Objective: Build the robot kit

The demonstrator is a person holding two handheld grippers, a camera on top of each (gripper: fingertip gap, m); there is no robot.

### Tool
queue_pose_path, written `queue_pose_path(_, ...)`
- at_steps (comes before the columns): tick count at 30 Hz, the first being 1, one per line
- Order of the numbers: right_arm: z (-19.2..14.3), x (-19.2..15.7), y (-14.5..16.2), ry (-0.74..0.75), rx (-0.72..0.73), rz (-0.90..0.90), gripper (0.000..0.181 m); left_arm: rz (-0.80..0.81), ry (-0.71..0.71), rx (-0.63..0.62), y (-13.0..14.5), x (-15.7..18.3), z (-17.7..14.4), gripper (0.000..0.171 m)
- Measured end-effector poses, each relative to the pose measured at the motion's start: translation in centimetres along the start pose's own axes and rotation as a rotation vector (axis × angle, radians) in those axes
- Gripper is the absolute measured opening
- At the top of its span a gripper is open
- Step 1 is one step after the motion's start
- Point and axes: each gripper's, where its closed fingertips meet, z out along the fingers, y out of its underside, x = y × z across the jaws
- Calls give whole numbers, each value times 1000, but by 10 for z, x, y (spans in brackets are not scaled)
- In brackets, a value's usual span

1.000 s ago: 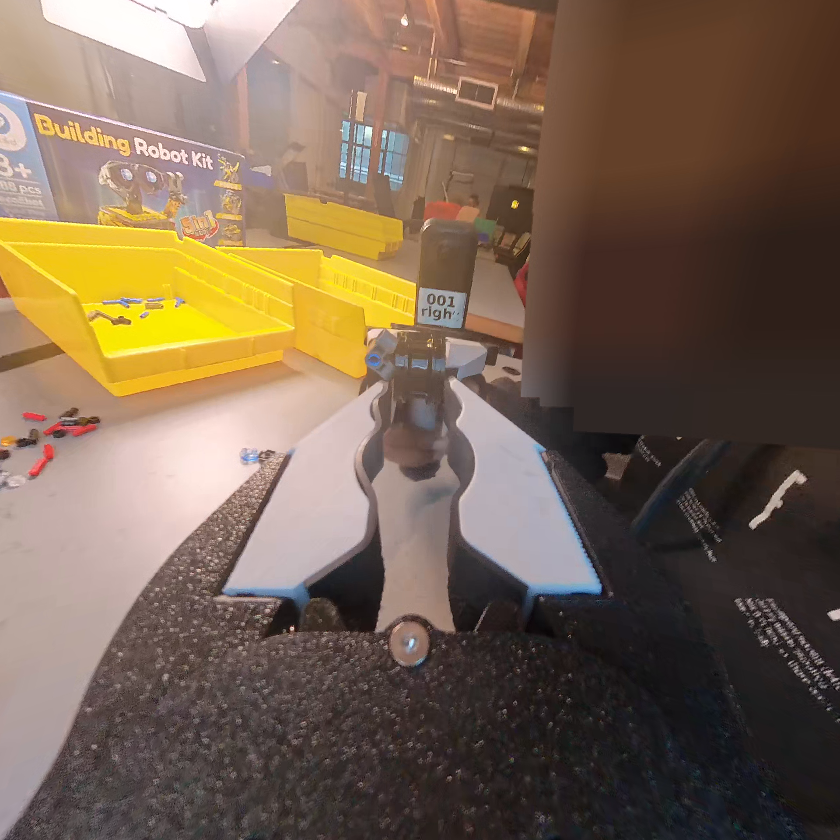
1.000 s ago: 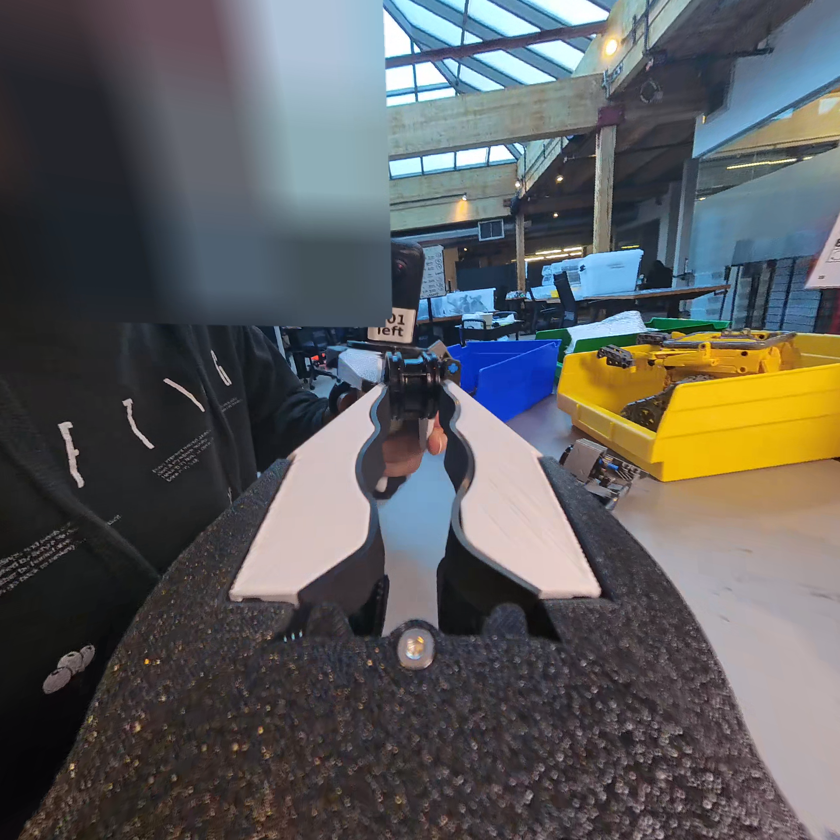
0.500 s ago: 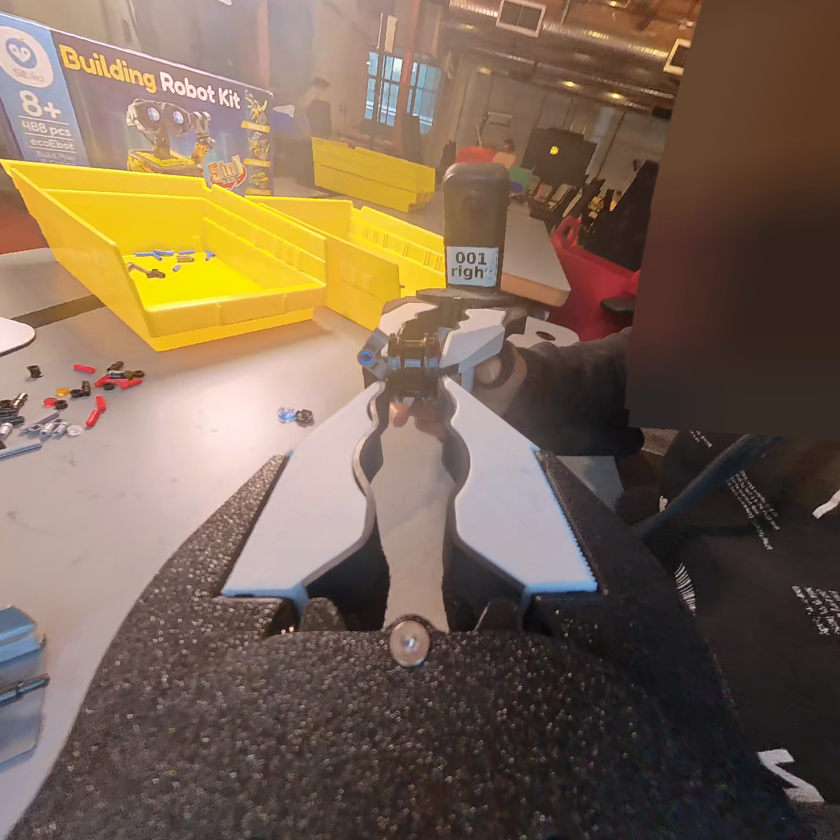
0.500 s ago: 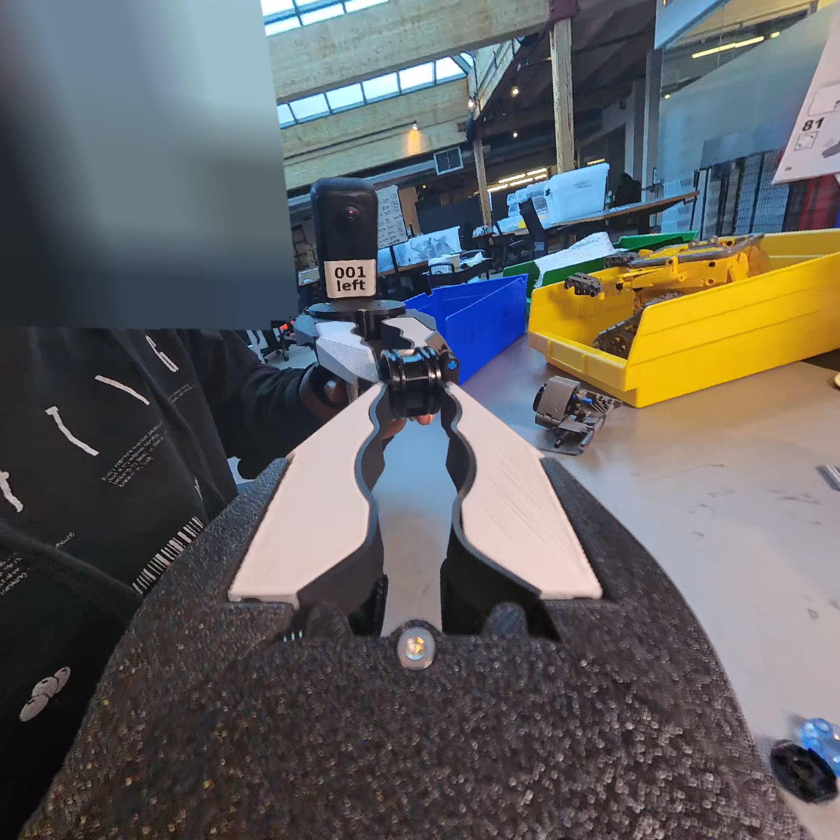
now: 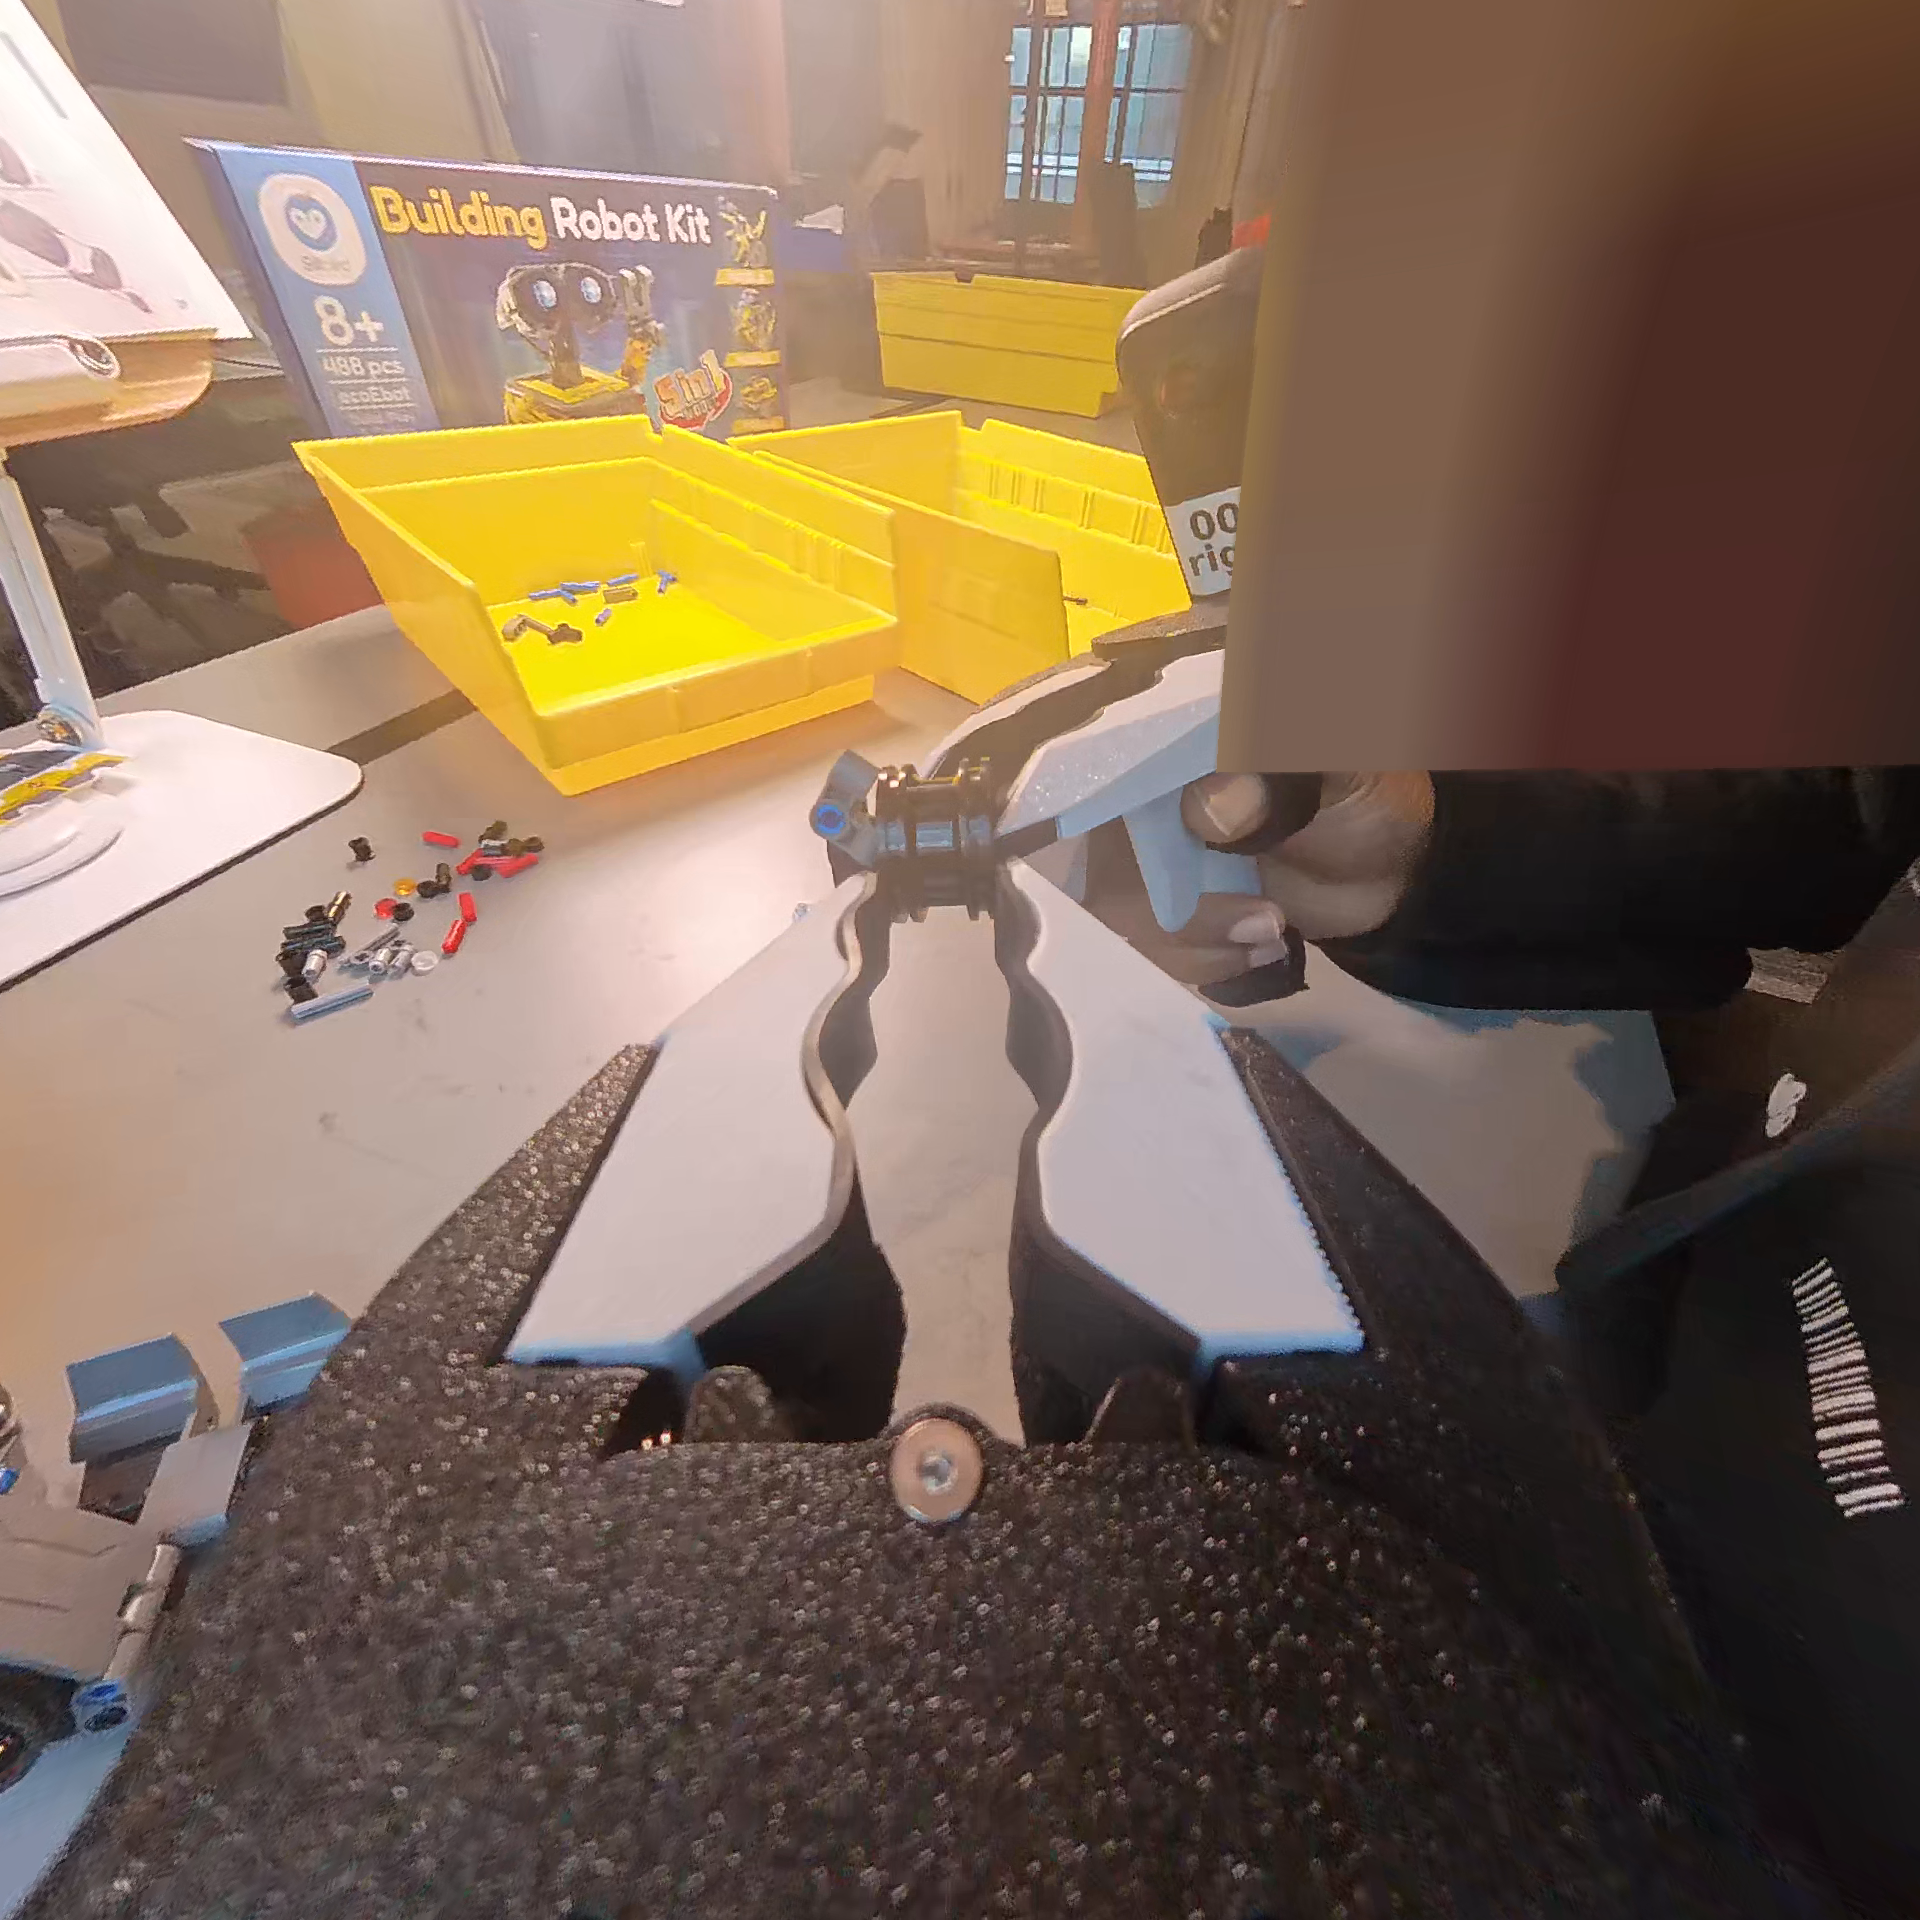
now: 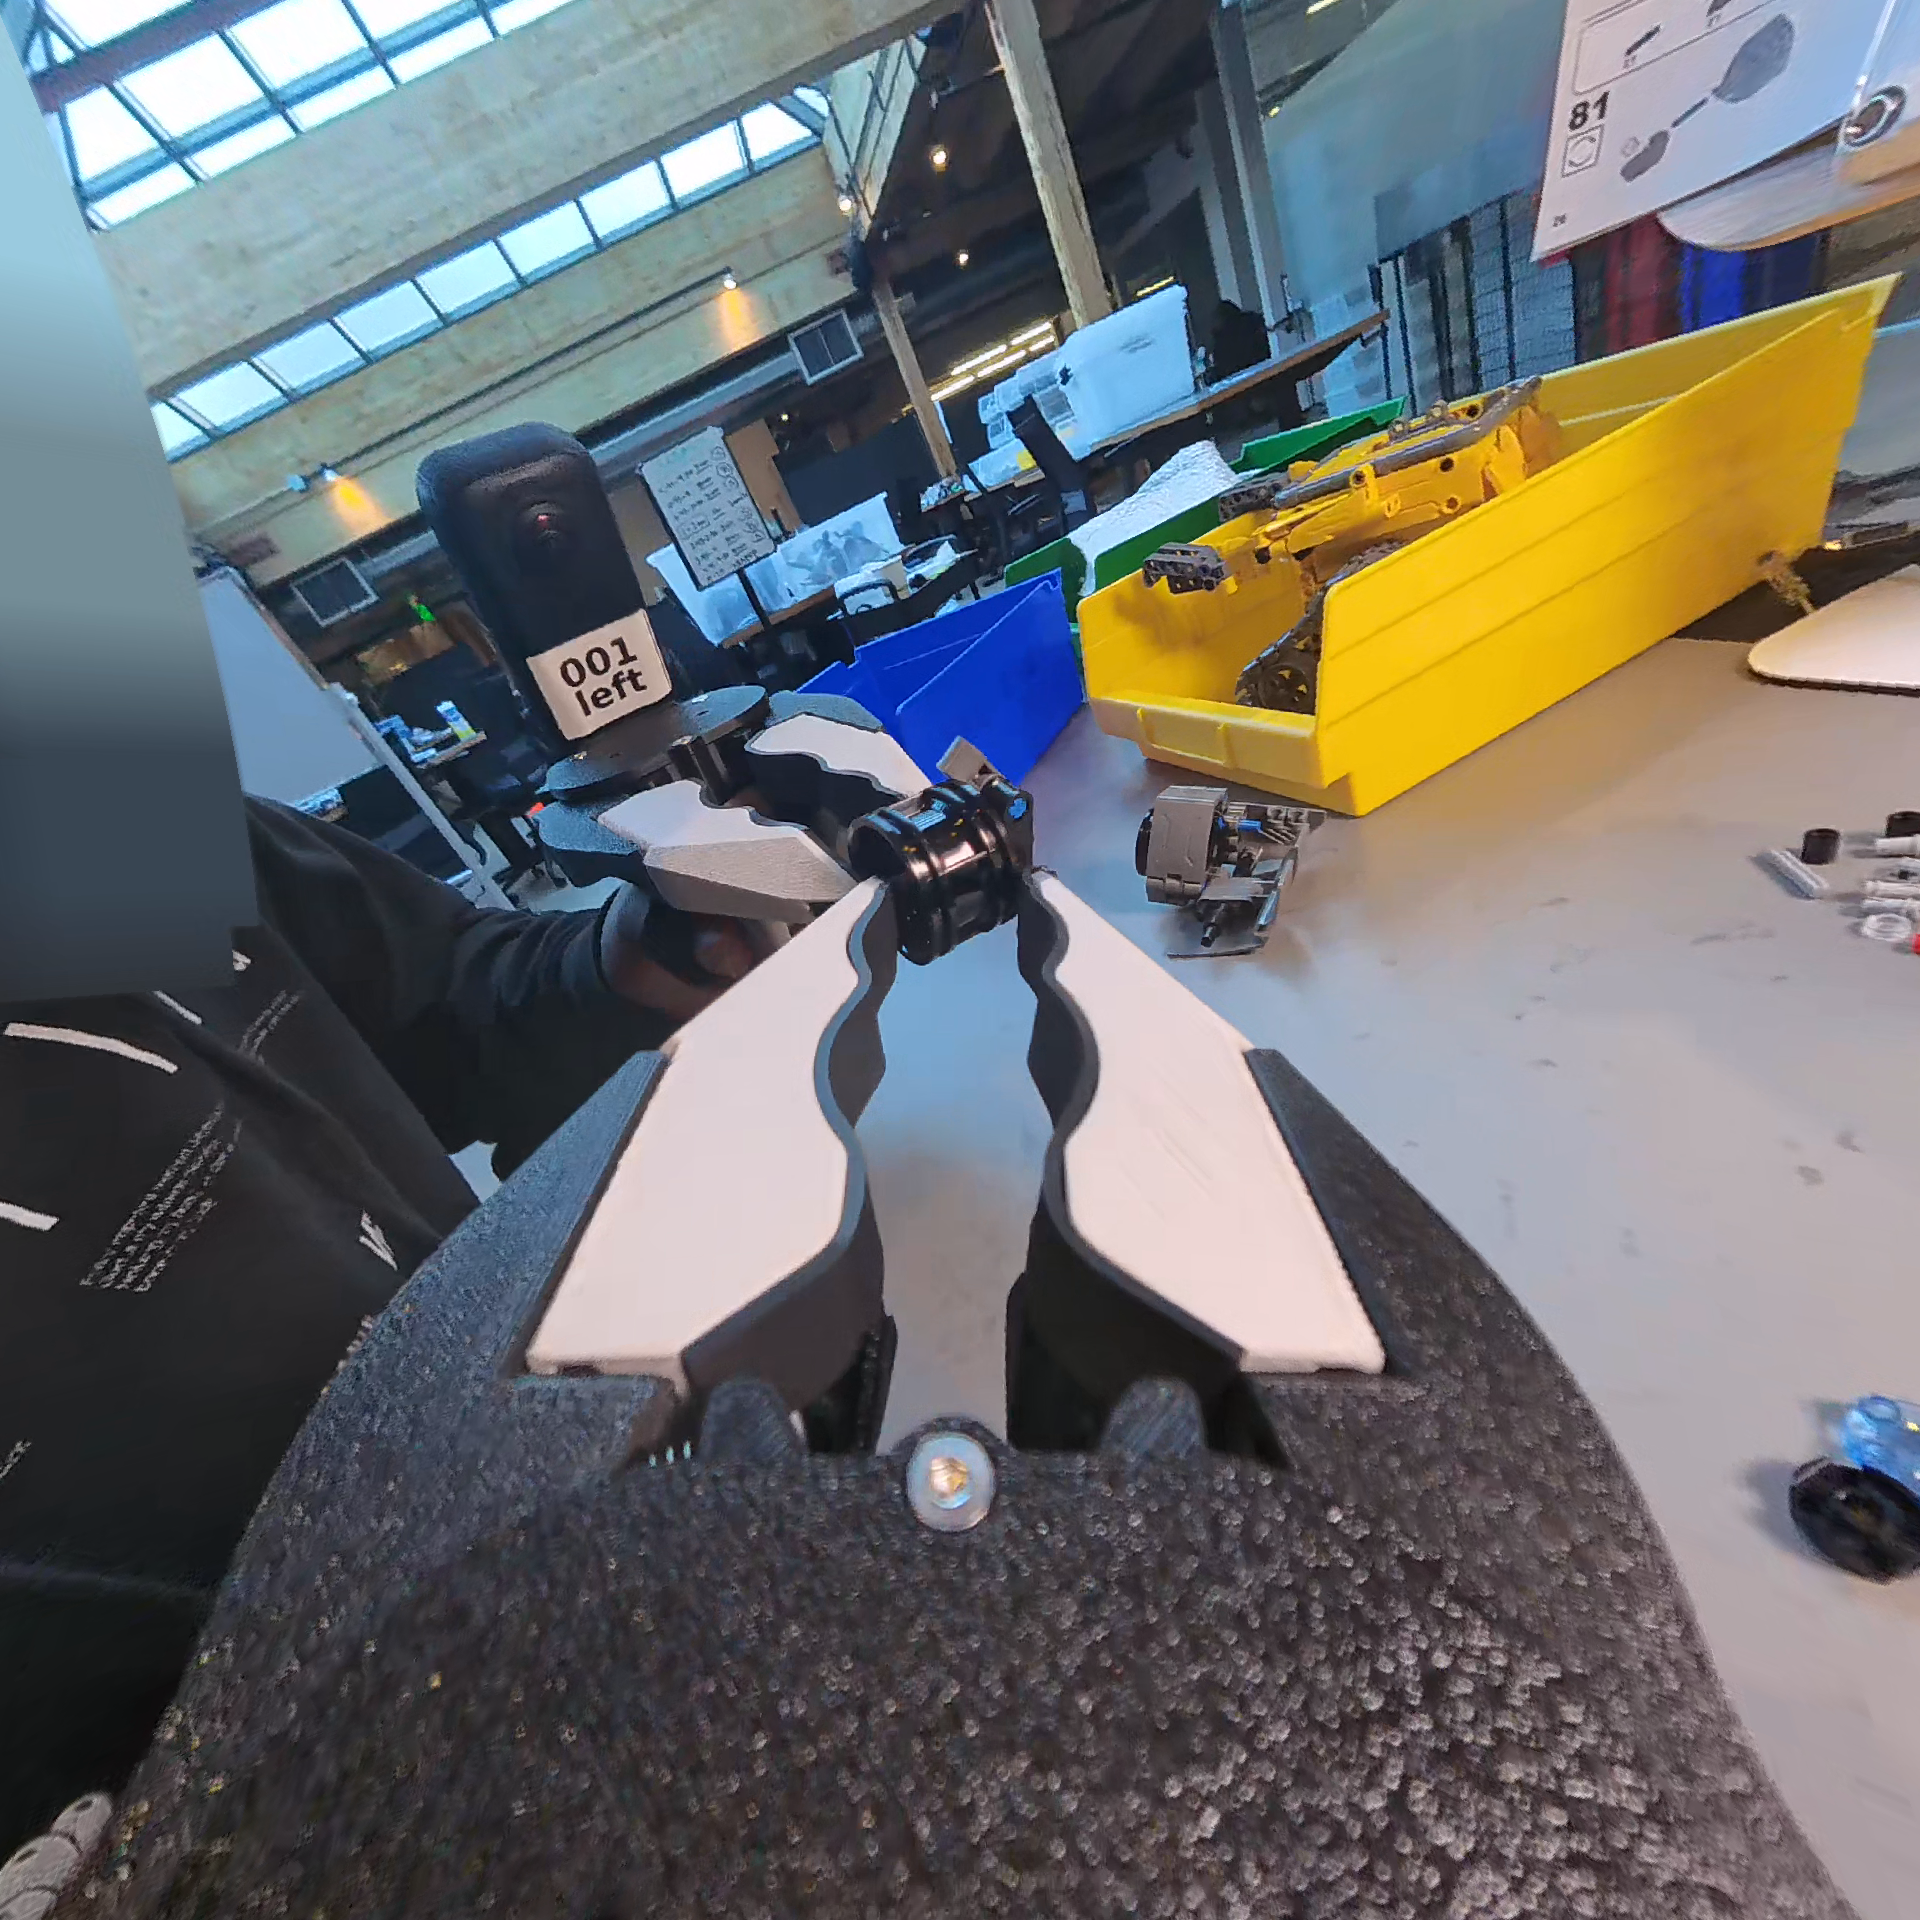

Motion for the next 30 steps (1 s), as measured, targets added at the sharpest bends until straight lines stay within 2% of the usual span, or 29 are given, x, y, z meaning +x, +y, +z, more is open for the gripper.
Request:
queue_pose_path(22,-1,9,7,44,-3,-18,21,145,-63,-56,10,-2,6,19)
queue_pose_path(26,-2,-4,-9,-49,54,-47,23,131,-14,20,-9,1,2,19)
queue_pose_path(28,-3,-4,-11,-58,40,-83,24,167,-11,15,-12,2,2,20)
queue_pose_path(30,-7,1,-8,-63,22,-27,30,220,-60,3,-10,-3,0,20)
